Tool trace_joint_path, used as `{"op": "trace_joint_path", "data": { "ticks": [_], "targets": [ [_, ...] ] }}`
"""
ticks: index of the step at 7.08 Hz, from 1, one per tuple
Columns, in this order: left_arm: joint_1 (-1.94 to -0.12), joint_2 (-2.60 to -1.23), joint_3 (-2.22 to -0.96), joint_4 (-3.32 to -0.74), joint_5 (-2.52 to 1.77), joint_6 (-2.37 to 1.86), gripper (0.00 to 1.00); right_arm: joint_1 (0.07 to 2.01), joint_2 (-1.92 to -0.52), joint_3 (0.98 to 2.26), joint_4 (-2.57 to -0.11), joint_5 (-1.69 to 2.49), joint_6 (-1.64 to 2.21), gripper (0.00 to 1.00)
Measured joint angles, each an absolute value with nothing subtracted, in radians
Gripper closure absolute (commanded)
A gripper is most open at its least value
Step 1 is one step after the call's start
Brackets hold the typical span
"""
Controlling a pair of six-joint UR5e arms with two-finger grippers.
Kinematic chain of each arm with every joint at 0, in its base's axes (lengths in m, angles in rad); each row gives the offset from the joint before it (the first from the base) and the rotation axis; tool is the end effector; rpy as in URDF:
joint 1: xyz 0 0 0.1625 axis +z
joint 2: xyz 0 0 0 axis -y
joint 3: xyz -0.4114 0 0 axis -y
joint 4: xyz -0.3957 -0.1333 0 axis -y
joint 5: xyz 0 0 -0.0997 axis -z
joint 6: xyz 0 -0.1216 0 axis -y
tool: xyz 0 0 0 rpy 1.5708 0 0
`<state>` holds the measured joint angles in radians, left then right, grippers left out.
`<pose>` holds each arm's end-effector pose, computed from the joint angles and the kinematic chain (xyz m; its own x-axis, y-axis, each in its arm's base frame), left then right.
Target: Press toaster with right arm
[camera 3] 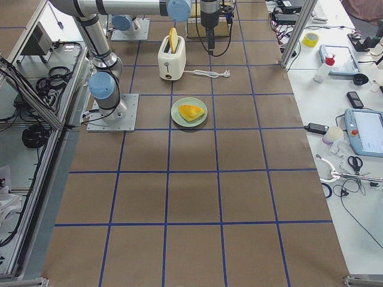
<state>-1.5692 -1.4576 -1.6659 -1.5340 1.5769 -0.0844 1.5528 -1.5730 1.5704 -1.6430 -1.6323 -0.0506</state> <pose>-0.1318 -0.4556 0.4625 -0.9963 -0.0861 -0.0014 -0.0859 0.9948 -0.0552 0.1167 -0.5055 0.4613 -0.9975 -0.0279 0.0650 -0.0325 0.9969 -0.0715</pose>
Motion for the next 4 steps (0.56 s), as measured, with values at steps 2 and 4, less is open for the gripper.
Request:
{"op": "trace_joint_path", "data": {
  "ticks": [2,4],
  "targets": [
    [-1.569,-1.458,-1.666,-1.534,1.577,-0.084,0.0,1.552,-1.567,1.559,-1.643,-1.635,-0.039,0.0],
    [-1.569,-1.458,-1.666,-1.534,1.577,-0.084,0.0,1.552,-1.566,1.558,-1.656,-1.635,-0.038,0.0]
  ]
}}
